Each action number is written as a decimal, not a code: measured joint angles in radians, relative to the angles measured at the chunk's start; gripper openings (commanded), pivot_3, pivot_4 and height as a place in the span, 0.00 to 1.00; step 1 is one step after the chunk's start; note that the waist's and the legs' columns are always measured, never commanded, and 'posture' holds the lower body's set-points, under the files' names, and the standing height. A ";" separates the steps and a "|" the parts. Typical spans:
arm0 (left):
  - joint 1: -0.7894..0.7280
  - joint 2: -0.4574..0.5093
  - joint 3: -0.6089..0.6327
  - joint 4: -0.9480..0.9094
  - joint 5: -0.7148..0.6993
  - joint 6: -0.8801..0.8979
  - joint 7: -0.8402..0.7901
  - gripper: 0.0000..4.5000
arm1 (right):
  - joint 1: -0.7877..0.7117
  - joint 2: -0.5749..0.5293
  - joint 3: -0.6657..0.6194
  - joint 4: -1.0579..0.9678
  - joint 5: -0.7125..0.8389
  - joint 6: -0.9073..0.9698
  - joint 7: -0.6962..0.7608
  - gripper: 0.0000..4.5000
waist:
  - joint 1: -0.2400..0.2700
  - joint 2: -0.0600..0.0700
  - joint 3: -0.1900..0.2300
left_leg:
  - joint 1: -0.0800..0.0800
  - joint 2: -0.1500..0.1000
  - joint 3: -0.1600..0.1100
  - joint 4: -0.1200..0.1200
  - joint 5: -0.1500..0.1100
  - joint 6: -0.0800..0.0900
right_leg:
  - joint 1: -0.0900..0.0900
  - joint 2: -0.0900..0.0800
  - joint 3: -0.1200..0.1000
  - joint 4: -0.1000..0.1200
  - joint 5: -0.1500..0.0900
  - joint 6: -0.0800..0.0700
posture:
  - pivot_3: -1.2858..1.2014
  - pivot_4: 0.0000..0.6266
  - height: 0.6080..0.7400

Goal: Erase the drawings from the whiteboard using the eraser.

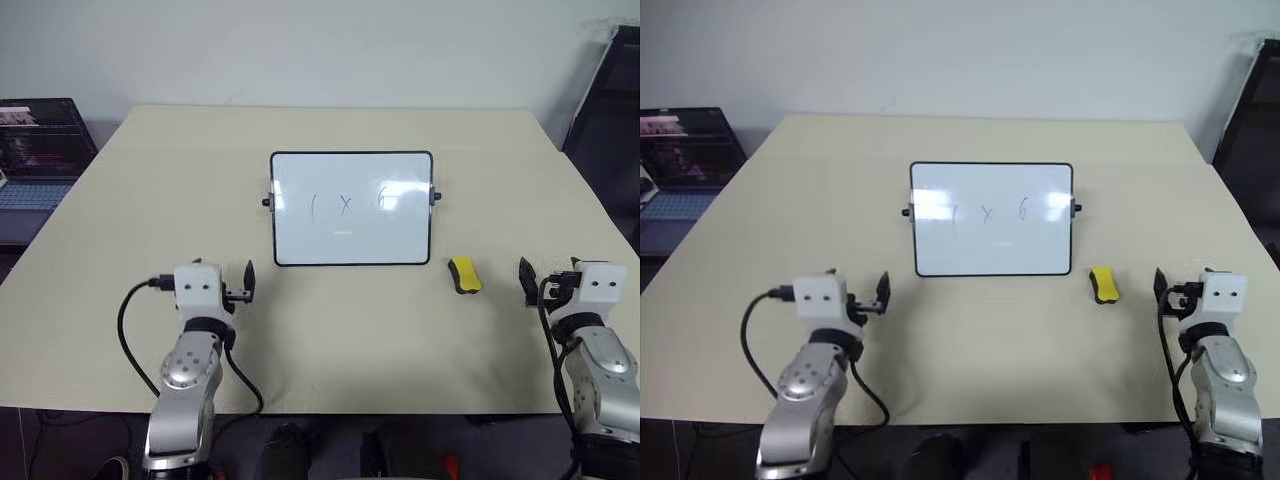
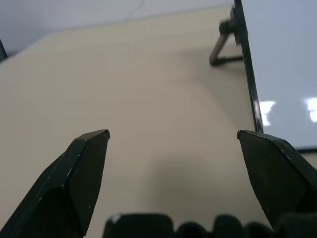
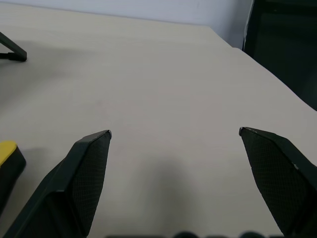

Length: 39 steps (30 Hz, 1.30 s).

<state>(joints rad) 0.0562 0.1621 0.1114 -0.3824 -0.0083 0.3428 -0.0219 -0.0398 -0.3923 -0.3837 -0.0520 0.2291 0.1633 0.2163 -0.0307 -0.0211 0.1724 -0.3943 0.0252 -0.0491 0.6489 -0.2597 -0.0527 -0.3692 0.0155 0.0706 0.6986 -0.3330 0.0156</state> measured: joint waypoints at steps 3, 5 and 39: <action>-0.009 -0.009 -0.008 0.002 0.014 -0.005 0.013 1.00 | -0.021 -0.008 0.000 0.001 0.006 0.016 -0.001 0.99 | 0.000 0.000 0.000 | 0.002 0.000 0.000 0.000 0.000 0.000 | 0.001 0.000 0.000 0.001 0.000 0.000 | 0.52 0.24 1.00; -0.027 -0.011 -0.012 0.006 0.023 -0.007 0.021 1.00 | -0.028 -0.015 0.000 0.003 0.007 0.024 -0.001 0.99 | 0.000 0.000 0.000 | 0.002 0.000 0.000 0.000 0.000 0.000 | 0.001 0.001 0.000 0.001 0.000 0.000 | 0.52 0.24 1.00; -0.523 0.606 -0.180 0.094 -0.516 0.258 -1.060 1.00 | -0.181 0.121 0.175 -0.547 0.185 0.913 -0.215 0.99 | -0.015 0.001 0.000 | -0.004 0.000 -0.001 -0.002 0.001 0.000 | -0.005 0.001 -0.001 -0.002 0.000 0.000 | 0.52 0.24 1.00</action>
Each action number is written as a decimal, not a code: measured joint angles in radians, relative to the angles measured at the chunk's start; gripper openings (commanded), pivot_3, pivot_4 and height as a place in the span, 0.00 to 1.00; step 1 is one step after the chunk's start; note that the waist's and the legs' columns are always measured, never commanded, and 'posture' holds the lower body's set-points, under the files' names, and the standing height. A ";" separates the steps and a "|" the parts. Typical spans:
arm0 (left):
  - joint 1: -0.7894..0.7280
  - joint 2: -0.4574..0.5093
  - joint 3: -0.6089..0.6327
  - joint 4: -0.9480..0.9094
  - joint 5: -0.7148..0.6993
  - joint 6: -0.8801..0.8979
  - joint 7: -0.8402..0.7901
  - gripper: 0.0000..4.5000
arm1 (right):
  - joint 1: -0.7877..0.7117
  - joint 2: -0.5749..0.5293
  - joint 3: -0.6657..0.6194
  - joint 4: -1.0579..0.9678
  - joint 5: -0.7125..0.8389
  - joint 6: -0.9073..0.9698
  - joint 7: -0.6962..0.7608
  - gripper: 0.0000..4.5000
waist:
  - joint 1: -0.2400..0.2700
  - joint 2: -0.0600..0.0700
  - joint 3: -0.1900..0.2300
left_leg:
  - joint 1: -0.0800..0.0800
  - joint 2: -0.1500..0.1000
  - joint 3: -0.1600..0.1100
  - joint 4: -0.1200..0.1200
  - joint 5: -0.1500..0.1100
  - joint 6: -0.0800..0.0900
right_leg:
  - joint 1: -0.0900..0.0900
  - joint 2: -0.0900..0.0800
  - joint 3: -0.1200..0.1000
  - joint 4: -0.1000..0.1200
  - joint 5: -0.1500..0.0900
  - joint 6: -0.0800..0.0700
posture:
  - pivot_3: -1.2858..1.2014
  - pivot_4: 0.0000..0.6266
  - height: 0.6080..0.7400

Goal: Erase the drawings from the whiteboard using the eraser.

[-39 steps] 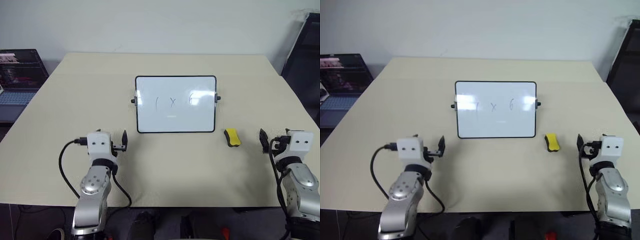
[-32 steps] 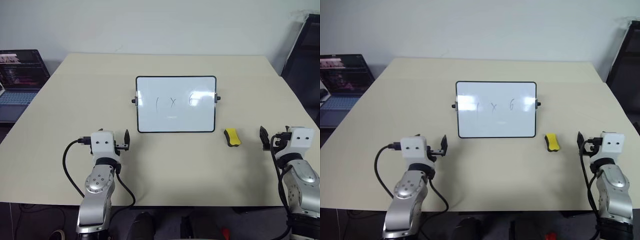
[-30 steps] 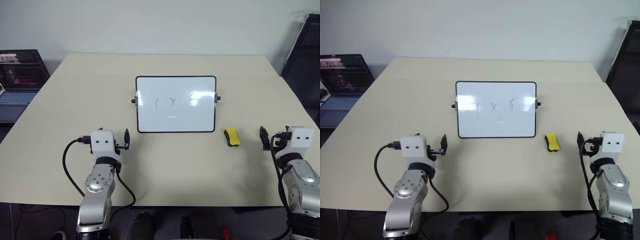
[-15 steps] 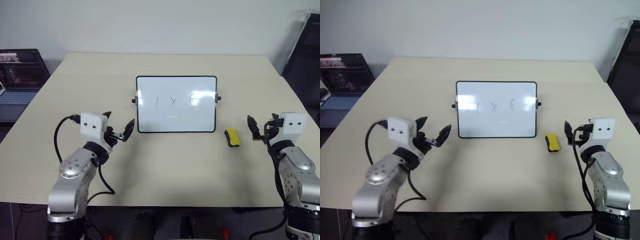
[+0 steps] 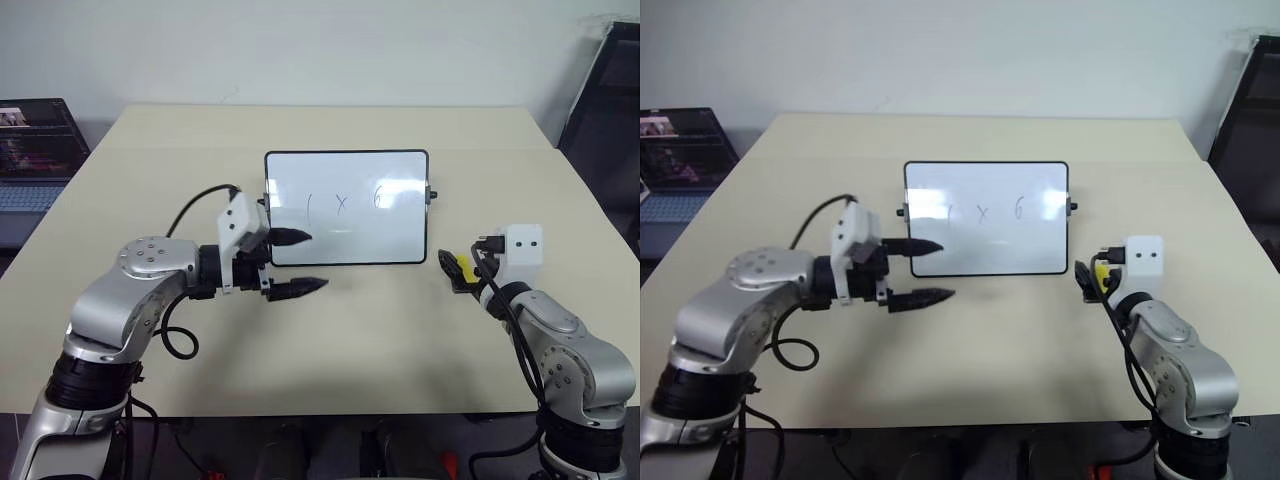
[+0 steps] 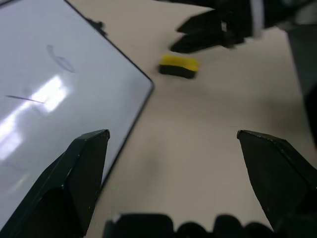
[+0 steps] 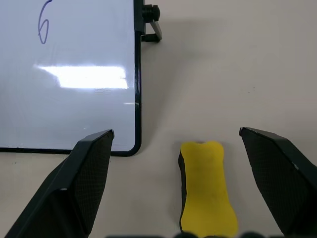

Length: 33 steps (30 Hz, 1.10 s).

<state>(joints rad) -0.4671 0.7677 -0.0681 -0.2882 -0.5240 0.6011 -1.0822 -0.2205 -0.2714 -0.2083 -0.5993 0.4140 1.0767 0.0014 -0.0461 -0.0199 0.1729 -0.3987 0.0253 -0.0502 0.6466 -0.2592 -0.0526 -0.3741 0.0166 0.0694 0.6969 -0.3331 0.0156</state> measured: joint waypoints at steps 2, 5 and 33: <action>-0.016 -0.005 -0.033 0.034 0.028 -0.051 -0.036 1.00 | 0.000 0.000 0.003 0.011 -0.011 0.003 -0.005 0.99 | 0.001 0.000 0.000 | 0.000 0.000 0.000 0.000 0.000 0.000 | 0.000 0.000 0.000 0.000 0.000 0.000 | 0.52 0.24 1.00; -0.042 -0.026 -0.072 0.093 0.067 -0.127 -0.086 1.00 | 0.000 -0.007 0.019 0.065 -0.052 -0.012 -0.009 0.99 | 0.001 0.000 0.000 | 0.000 0.000 0.001 0.000 0.000 0.000 | 0.000 0.000 0.000 0.000 0.000 0.000 | 0.52 0.24 1.00; -0.018 -0.055 -0.086 0.090 0.088 -0.152 -0.084 1.00 | -0.040 -0.014 0.049 0.331 -0.141 -0.177 0.066 0.95 | -0.005 0.000 0.000 | 0.000 0.000 0.001 0.000 0.000 0.000 | -0.001 0.000 0.001 0.001 0.000 0.000 | 0.52 0.24 1.00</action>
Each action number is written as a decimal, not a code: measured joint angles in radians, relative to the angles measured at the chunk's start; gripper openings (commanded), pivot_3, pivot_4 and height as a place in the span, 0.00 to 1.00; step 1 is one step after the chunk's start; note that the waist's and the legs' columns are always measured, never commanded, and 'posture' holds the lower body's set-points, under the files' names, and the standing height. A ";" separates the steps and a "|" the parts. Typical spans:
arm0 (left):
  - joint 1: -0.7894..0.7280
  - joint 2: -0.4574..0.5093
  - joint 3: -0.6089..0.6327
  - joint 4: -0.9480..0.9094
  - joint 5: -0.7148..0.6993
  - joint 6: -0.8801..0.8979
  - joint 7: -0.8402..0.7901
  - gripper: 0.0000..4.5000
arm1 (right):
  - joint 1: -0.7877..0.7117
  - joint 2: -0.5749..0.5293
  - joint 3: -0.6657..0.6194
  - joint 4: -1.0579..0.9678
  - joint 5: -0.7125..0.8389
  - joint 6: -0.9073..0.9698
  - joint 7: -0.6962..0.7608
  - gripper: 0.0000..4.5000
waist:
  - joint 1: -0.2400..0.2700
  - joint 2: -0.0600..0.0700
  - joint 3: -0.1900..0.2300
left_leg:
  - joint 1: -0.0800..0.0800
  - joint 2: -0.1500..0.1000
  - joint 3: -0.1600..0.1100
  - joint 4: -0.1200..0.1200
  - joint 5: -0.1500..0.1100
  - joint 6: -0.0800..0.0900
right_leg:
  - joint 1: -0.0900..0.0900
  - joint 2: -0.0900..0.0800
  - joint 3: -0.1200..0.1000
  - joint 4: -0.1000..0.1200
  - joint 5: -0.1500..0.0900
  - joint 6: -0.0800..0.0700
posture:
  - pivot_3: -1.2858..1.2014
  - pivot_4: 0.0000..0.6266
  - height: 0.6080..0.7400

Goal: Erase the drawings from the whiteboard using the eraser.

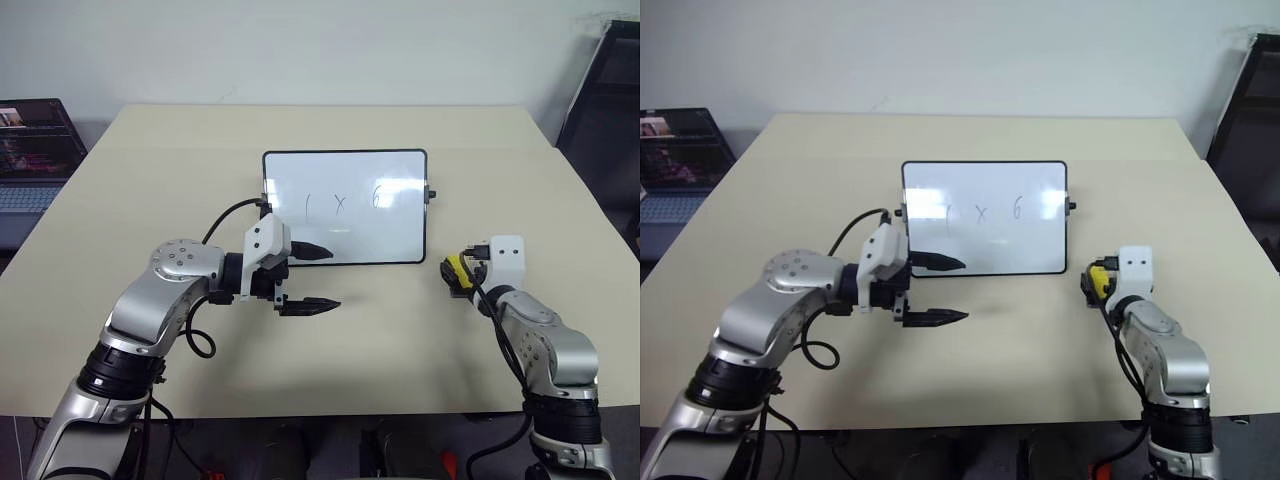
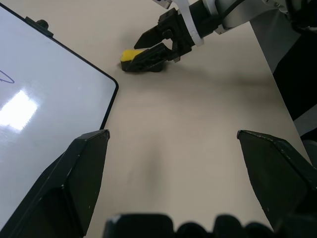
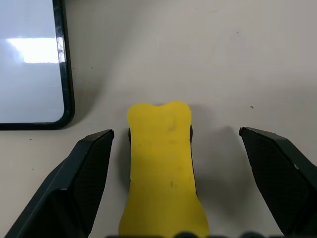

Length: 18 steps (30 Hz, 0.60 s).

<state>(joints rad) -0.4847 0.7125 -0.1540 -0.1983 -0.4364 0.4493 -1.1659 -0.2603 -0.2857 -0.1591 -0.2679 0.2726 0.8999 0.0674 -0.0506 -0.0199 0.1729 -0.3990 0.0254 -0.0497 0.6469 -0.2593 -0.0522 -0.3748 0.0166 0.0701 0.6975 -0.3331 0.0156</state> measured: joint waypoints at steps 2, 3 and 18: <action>0.004 0.000 0.000 0.000 0.000 0.000 0.000 1.00 | -0.002 0.000 0.002 0.002 -0.008 0.000 0.000 0.85 | 0.000 0.000 0.000 | 0.000 0.000 0.000 0.000 0.000 0.000 | 0.000 0.000 0.000 0.000 0.000 0.000 | 0.52 0.24 1.00; 0.007 0.000 0.000 0.000 0.000 0.000 0.000 1.00 | -0.003 0.000 0.002 0.003 -0.009 0.000 0.000 0.79 | 0.000 0.000 0.000 | 0.000 0.000 0.000 0.000 0.000 0.000 | 0.000 0.000 0.000 0.000 0.000 0.000 | 0.52 0.24 1.00; 0.045 0.002 0.005 -0.038 -0.001 0.012 0.039 1.00 | -0.016 0.020 -0.005 0.026 -0.015 -0.020 0.015 0.27 | 0.000 0.000 0.000 | 0.000 0.000 0.000 0.000 0.000 0.000 | 0.000 0.000 0.000 0.000 0.000 0.000 | 0.52 0.24 1.00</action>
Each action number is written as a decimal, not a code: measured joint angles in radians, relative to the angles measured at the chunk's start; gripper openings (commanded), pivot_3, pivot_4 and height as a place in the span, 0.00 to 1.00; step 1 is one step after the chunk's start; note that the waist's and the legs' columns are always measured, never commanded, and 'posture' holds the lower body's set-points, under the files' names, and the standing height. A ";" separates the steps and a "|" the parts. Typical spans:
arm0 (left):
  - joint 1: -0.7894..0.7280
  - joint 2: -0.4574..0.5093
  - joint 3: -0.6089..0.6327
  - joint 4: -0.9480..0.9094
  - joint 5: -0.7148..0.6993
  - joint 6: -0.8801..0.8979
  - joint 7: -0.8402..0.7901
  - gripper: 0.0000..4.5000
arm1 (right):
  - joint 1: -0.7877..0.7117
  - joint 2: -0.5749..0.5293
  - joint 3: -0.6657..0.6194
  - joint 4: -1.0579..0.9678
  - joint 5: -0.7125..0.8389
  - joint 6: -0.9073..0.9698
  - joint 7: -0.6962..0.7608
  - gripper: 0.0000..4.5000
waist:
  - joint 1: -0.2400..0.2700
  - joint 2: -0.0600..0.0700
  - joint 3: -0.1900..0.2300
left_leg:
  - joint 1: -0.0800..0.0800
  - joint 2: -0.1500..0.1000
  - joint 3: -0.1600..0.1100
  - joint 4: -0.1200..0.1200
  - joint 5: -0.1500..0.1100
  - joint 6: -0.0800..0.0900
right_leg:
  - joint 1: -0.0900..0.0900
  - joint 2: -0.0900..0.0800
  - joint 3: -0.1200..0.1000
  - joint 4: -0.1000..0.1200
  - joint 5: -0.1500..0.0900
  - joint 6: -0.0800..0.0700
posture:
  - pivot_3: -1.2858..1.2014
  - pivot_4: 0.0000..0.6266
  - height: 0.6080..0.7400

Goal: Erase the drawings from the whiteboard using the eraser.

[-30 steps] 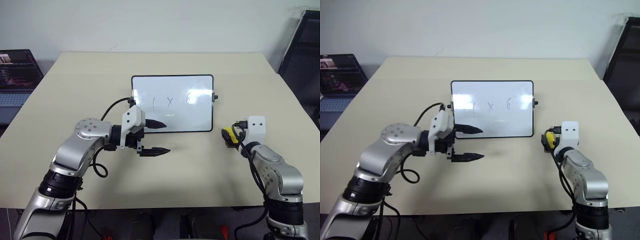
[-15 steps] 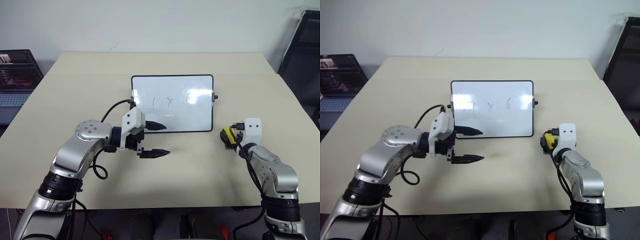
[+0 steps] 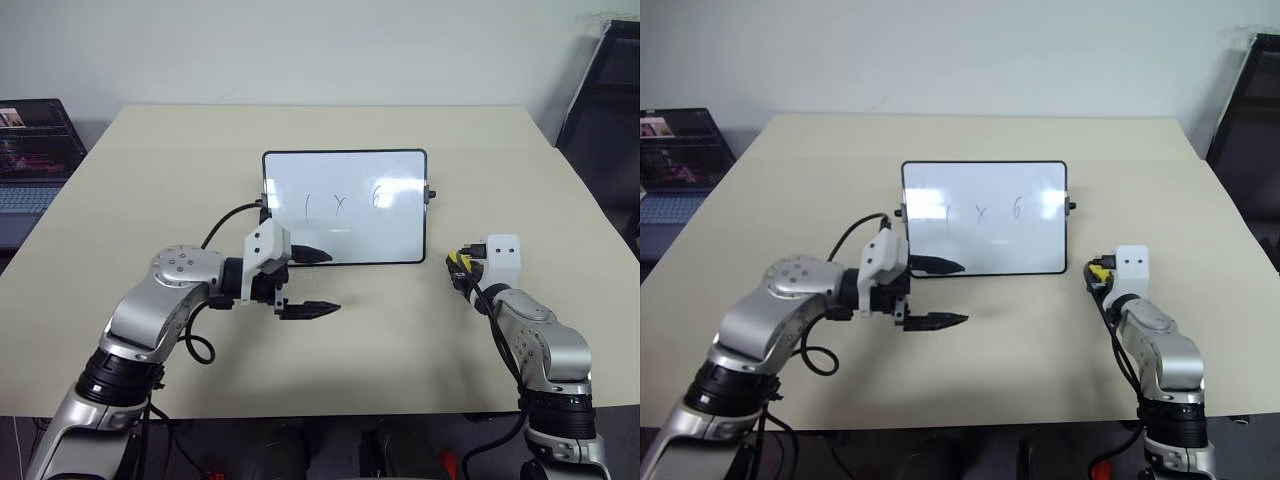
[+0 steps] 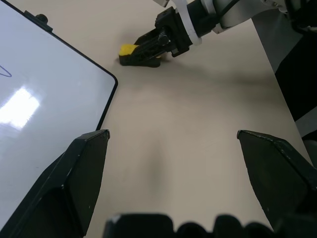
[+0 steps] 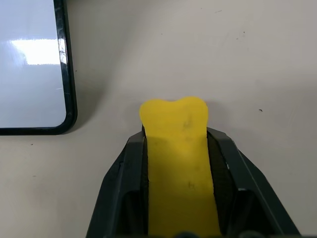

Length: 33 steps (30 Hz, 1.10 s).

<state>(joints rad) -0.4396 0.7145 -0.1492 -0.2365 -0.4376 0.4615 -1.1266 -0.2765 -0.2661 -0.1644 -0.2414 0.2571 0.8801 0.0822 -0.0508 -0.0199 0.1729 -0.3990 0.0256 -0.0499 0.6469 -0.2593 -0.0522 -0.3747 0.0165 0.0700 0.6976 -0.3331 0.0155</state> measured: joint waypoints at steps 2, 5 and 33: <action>0.014 -0.002 0.013 -0.007 -0.001 0.028 0.034 1.00 | 0.003 0.000 -0.001 -0.002 0.000 0.000 0.003 0.27 | 0.000 0.000 0.000 | 0.000 0.000 0.000 0.000 0.000 0.000 | 0.000 0.000 0.000 0.000 0.000 0.000 | 0.52 0.24 1.00; 0.046 -0.010 0.056 -0.028 -0.004 0.076 0.111 1.00 | 0.042 -0.019 0.007 -0.047 -0.002 -0.004 0.025 0.27 | 0.000 0.000 0.000 | 0.000 0.000 0.000 0.000 0.000 0.000 | 0.000 0.000 0.000 0.000 0.000 0.000 | 0.52 0.24 1.00; -0.079 -0.188 0.072 0.020 0.045 0.208 0.462 1.00 | -0.376 0.015 0.326 0.300 -0.241 -0.505 0.176 0.27 | 0.001 -0.001 0.000 | 0.000 0.000 -0.001 0.003 0.000 0.000 | 0.001 -0.001 -0.001 0.001 0.000 0.000 | 0.52 0.24 1.00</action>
<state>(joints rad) -0.5189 0.5269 -0.0775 -0.2160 -0.3922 0.6698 -0.6648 -0.6529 -0.2516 0.1620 0.0587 0.0160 0.3748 0.2580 -0.0503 -0.0212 0.1733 -0.3991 0.0256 -0.0505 0.6498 -0.2591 -0.0524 -0.3742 0.0160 0.0689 0.6987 -0.3327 0.0156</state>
